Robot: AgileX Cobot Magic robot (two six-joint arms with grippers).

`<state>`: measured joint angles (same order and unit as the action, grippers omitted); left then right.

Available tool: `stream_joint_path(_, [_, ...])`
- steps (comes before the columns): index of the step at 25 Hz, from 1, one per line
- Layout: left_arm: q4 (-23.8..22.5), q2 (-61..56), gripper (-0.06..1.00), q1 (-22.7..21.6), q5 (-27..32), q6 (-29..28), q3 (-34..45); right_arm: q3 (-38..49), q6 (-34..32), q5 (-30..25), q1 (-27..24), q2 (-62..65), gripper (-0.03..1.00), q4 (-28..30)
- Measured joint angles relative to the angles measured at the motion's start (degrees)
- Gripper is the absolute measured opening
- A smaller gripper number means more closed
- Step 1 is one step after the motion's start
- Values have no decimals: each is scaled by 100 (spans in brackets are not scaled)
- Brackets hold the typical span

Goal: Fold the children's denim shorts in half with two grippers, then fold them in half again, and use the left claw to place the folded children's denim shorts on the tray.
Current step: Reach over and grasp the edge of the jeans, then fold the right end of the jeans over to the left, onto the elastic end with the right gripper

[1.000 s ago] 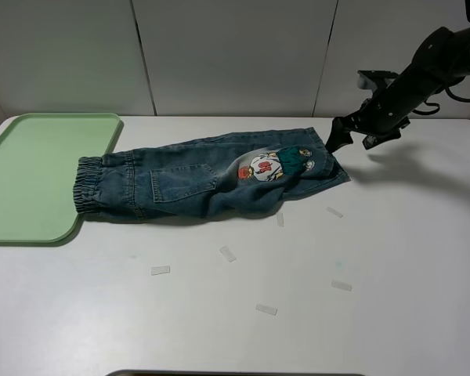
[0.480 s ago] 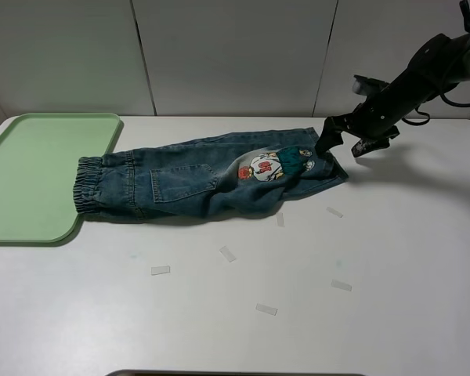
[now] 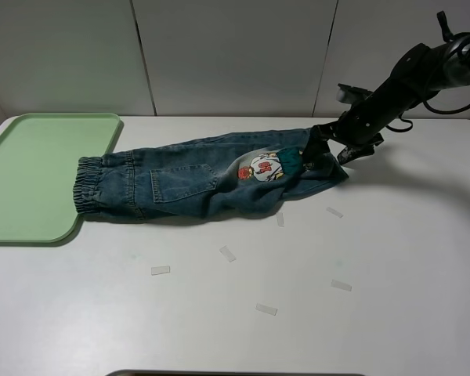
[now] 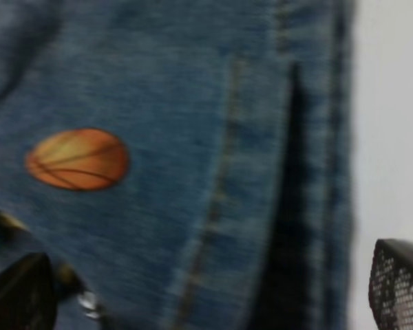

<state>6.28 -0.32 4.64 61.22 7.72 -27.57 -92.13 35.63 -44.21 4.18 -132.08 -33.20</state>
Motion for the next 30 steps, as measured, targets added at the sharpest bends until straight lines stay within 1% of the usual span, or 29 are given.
stream_joint_path(6, [0,0,87,0,0,0,0,-20,18,-166,310,-39,69,-243])
stream_joint_path(8, [0,0,87,0,-5,0,0,-20,65,-276,416,-43,64,-258])
stream_joint_path(10, [0,0,87,0,-5,0,0,-20,151,-361,490,-65,50,-251])
stream_joint_path(14, [0,0,87,0,-5,0,0,-20,177,-438,585,-71,12,-134])
stream_joint_path(15, [0,0,87,0,-5,0,0,-20,177,-438,598,-71,5,-55])
stream_joint_path(16, [0,0,87,0,-5,0,0,-20,177,-443,606,-71,3,40])
stream_joint_path(19, [0,0,87,0,-5,4,0,-20,27,-499,606,-59,3,408])
stream_joint_path(23, [0,0,87,0,-5,4,0,-20,-605,-605,624,54,3,1258])
stream_joint_path(26, [0,0,87,0,-5,4,0,-20,-1196,-635,576,231,3,2138])
stream_joint_path(30, [0,0,87,0,-5,4,0,-20,-1775,-775,395,526,3,3210])
